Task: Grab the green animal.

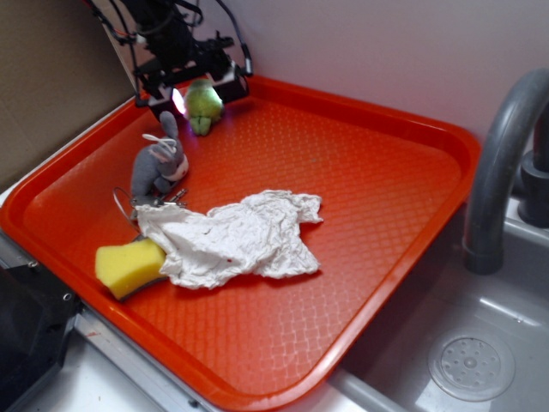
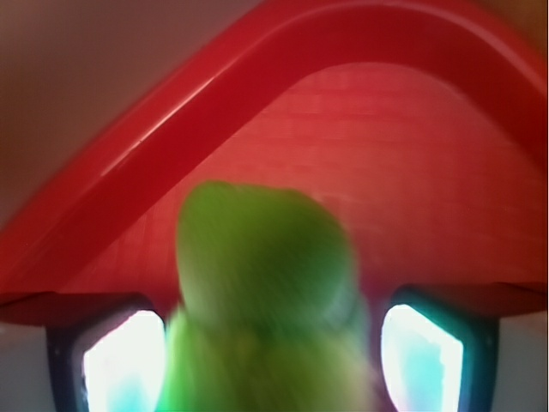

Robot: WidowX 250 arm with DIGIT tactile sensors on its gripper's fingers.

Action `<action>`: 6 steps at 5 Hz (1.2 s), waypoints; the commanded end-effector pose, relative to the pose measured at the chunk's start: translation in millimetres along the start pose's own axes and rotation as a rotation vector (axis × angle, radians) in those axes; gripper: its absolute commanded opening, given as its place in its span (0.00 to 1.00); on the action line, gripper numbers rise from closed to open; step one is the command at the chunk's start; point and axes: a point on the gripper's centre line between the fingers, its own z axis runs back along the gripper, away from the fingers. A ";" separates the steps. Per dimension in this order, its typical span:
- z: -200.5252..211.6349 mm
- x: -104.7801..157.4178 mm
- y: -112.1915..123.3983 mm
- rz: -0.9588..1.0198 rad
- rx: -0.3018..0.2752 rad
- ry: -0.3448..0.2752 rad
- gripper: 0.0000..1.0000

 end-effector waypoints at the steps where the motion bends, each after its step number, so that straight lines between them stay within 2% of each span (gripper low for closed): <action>1: 8.9 -0.8 -17.4 -0.062 -0.027 -0.005 0.00; 2: 27.5 -18.2 -17.7 -0.120 -0.014 0.040 0.00; 3: 75.8 -41.0 -23.5 -0.195 0.032 0.085 0.00; 4: 129.8 -69.4 -33.0 -0.205 0.064 0.075 0.00; 5: 170.1 -96.5 -35.3 -0.325 -0.040 0.099 0.00; 6: 200.4 -119.4 -41.1 -0.313 -0.095 0.043 0.00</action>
